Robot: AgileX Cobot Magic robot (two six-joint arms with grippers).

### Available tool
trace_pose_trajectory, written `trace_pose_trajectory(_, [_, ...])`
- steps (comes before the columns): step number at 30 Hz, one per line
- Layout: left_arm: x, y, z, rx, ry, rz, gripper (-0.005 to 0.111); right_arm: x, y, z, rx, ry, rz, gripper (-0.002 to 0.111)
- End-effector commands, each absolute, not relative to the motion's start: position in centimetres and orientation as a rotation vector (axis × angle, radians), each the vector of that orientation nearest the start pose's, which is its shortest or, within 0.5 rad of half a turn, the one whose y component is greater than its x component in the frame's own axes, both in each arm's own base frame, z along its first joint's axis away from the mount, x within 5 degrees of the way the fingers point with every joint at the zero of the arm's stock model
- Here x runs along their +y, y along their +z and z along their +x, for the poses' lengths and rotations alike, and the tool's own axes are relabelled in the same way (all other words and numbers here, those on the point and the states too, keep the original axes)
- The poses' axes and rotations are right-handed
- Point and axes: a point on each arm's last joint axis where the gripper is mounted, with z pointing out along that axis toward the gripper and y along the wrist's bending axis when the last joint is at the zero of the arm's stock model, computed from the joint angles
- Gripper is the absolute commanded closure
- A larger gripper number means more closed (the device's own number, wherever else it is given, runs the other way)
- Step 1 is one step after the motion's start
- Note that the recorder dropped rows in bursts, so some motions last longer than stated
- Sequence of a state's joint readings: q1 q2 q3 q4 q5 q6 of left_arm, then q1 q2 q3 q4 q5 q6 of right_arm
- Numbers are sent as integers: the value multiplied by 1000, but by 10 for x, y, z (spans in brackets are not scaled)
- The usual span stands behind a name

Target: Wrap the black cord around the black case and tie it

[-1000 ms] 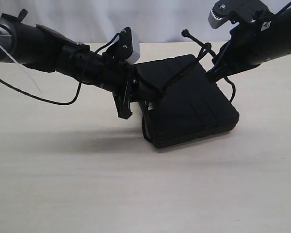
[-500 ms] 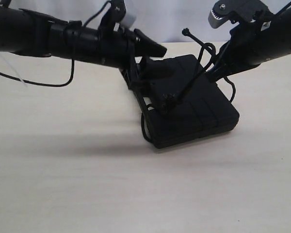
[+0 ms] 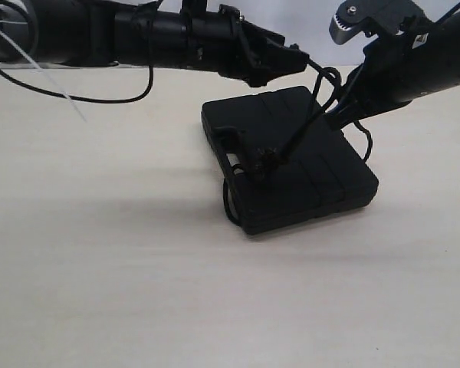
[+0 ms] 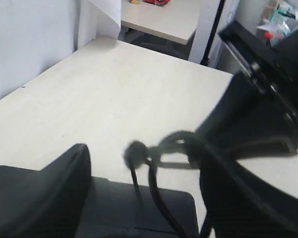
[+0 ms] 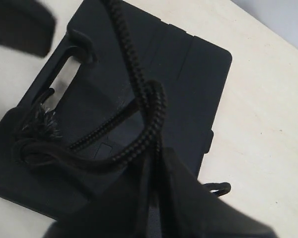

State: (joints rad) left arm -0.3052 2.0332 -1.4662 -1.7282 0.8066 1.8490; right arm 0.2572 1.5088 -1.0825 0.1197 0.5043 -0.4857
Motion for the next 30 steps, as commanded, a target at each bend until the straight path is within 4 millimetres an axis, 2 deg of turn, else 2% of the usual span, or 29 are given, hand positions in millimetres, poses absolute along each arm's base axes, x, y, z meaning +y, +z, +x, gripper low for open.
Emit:
trace_pose_trajectory(1, [-206, 248, 425, 1710, -1042, 753, 46, 88, 276, 314, 2275, 13, -781, 104])
trace_pose_trajectory(4, [-209, 247, 428, 1721, -1070, 732, 49, 88, 276, 314, 2275, 13, -781, 104])
trace_pose_trajectory(9, [-210, 237, 431, 1751, -1081, 710, 71, 88, 276, 314, 2273, 13, -780, 104])
trace_pose_trajectory(12, [-211, 239, 430, 1741, -1107, 718, 77, 88, 276, 314, 2271, 12, -780, 104])
trace_pose_trajectory(19, [-212, 241, 430, 1731, -1116, 725, 78, 88, 276, 314, 2271, 12, -780, 104])
trace_pose_trajectory(21, [-212, 241, 429, 1724, -1129, 733, 87, 88, 276, 314, 2273, 14, -777, 104])
trace_pose_trajectory(22, [-213, 242, 427, 1715, -1146, 743, 101, 88, 276, 314, 2275, 16, -772, 104])
trace_pose_trajectory(23, [-213, 242, 427, 1709, -1156, 749, 107, 88, 276, 314, 2275, 16, -772, 104])
trace_pose_trajectory(27, [-213, 243, 426, 1705, -1163, 753, 107, 88, 276, 314, 2284, 29, -738, 103])
trace_pose_trajectory(30, [-213, 244, 426, 1708, -1170, 745, 107, 88, 277, 313, 2304, 43, -705, 89])
